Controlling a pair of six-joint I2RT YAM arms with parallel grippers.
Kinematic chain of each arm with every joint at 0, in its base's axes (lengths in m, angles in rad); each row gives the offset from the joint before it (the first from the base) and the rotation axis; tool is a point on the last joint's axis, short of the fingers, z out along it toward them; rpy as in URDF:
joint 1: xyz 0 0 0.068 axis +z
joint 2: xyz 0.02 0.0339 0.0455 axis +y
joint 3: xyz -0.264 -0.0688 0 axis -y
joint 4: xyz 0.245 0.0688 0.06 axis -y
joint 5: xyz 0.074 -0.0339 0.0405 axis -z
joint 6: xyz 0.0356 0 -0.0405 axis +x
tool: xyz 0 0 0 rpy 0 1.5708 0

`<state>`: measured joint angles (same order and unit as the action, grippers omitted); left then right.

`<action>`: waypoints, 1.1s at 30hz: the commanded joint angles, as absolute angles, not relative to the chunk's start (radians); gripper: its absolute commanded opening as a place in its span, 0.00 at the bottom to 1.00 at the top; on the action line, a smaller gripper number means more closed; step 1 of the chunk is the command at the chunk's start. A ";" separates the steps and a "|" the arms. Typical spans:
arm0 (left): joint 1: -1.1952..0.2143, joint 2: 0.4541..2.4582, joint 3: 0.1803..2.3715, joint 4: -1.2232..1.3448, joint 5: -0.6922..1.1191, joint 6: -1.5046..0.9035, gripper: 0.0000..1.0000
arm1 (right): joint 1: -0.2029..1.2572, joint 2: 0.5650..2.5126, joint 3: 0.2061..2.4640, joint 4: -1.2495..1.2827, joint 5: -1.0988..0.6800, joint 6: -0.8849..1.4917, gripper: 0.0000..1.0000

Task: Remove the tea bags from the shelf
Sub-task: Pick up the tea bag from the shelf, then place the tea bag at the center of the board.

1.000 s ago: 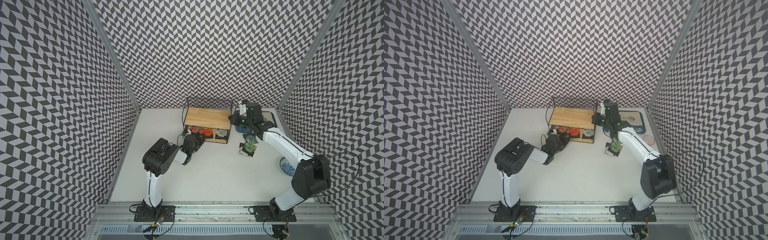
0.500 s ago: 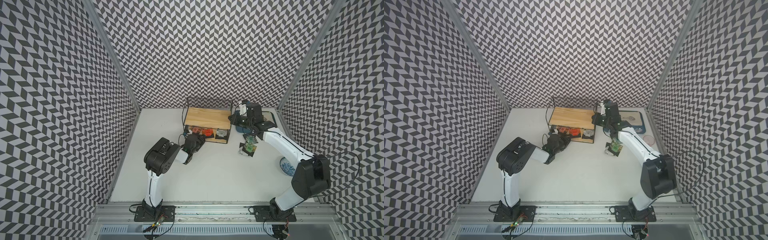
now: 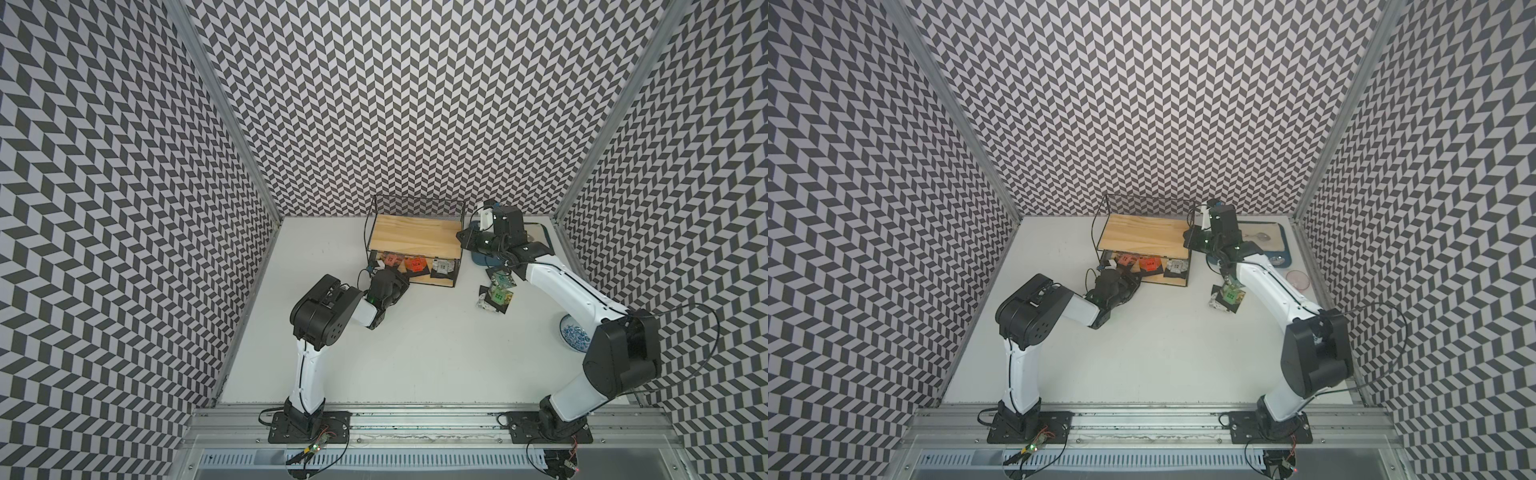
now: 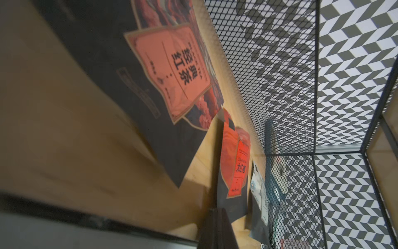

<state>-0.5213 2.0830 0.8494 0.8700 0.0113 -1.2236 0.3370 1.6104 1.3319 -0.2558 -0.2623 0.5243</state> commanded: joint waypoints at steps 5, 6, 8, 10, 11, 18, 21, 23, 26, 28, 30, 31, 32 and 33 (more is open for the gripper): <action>-0.516 1.996 0.765 0.941 -0.034 -1.249 0.00 | 0.333 1.628 1.296 -0.324 -0.317 0.456 0.00; -0.522 1.973 0.747 0.941 -0.041 -1.249 0.00 | 0.332 1.628 1.293 -0.324 -0.317 0.457 0.00; -0.531 1.925 0.707 0.937 -0.057 -1.247 0.00 | 0.329 1.629 1.293 -0.325 -0.317 0.455 0.00; -0.535 1.879 0.656 0.940 -0.060 -1.252 0.00 | 0.326 1.632 1.294 -0.324 -0.318 0.454 0.00; -0.535 1.859 0.631 0.940 -0.058 -1.258 0.00 | 0.326 1.631 1.293 -0.325 -0.315 0.453 0.00; -0.552 1.662 0.458 0.891 -0.052 -1.266 0.00 | 0.320 1.644 1.295 -0.324 -0.314 0.453 0.00; -0.558 1.541 0.382 0.817 -0.066 -1.269 0.00 | 0.320 1.648 1.293 -0.321 -0.315 0.454 0.00; -0.558 1.446 0.337 0.735 -0.086 -1.263 0.00 | 0.319 1.649 1.295 -0.321 -0.313 0.454 0.00; -0.553 1.287 0.281 0.580 -0.138 -1.243 0.00 | 0.319 1.656 1.305 -0.325 -0.311 0.451 0.00; -0.529 1.190 0.246 0.483 -0.166 -1.237 0.00 | 0.321 1.660 1.309 -0.325 -0.311 0.452 0.00; -0.494 1.125 0.212 0.429 -0.176 -1.231 0.00 | 0.320 1.663 1.313 -0.325 -0.313 0.451 0.00; -0.465 1.101 0.202 0.397 -0.168 -1.224 0.00 | 0.320 1.664 1.314 -0.325 -0.313 0.452 0.00; -0.441 1.085 0.196 0.377 -0.160 -1.212 0.00 | 0.320 1.666 1.313 -0.325 -0.314 0.451 0.00; -0.412 1.070 0.192 0.359 -0.153 -1.200 0.00 | 0.319 1.667 1.315 -0.326 -0.316 0.451 0.00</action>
